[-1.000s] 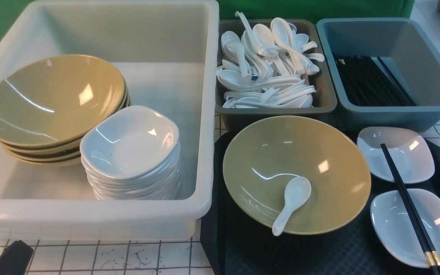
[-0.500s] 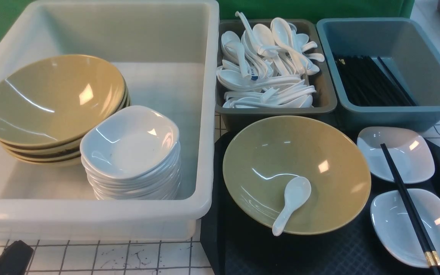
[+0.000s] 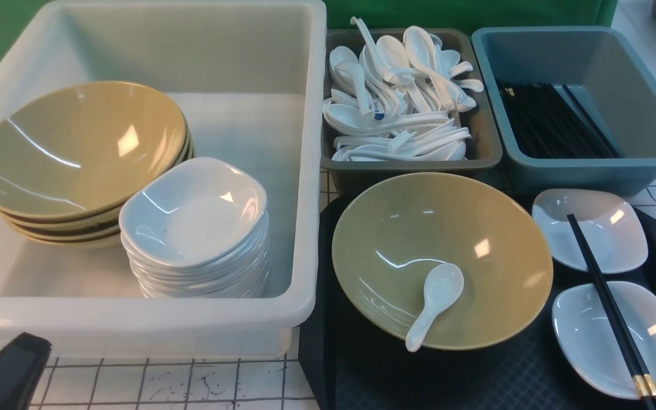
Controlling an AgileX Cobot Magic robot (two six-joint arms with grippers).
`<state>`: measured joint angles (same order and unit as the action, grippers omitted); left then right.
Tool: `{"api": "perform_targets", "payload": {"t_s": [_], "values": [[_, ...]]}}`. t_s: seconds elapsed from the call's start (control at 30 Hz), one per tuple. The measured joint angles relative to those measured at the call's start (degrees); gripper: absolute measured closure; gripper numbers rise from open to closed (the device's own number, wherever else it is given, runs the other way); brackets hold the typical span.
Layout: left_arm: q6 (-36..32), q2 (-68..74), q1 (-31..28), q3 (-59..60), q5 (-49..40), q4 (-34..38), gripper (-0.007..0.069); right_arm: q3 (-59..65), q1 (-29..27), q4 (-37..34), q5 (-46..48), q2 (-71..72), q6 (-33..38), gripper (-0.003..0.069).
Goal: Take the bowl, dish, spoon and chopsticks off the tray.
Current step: Use the right arm to grab the chopsticks
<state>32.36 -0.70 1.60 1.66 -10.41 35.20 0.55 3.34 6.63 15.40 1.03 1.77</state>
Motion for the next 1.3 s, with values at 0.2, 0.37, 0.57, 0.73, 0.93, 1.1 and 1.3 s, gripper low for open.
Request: {"api": "perform_targets", "payload": {"t_s": [0.2, 0.37, 0.57, 0.73, 0.93, 1.1, 1.3], "values": [[0.3, 0.0, 0.0, 0.0, 7.9, 10.9, 0.0625, 0.0, 0.0, 0.0, 0.0, 0.0, 0.0, 0.0424], [-4.3, 0.1, 1.9, -5.4, 2.4, 8.5, 0.0625, 0.0, 0.0, 0.0, 0.0, 0.0, 0.0, 0.0424], [-16.7, 11.2, 4.3, -21.7, -12.0, 0.3, 0.0625, 0.0, 0.0, 0.0, 0.0, 0.0, 0.0, 0.0424], [-26.4, 23.3, 5.0, -31.3, -25.5, -1.9, 0.0625, 0.0, 0.0, 0.0, 0.0, 0.0, 0.0, 0.0424], [-37.8, 32.4, 14.6, -36.2, -29.7, 2.1, 0.0625, 0.6, 0.0, -4.2, -4.2, 0.0, -9.6, 0.0424], [-41.9, 39.1, 24.9, -37.8, -29.7, 2.8, 0.0625, 1.0, 0.0, -8.5, -12.8, 0.0, -29.4, 0.0424], [-45.2, 43.8, 30.4, -39.5, -25.5, 2.8, 0.0625, -4.0, 3.6, -8.8, -1.5, -2.2, -36.6, 0.0464]]}}
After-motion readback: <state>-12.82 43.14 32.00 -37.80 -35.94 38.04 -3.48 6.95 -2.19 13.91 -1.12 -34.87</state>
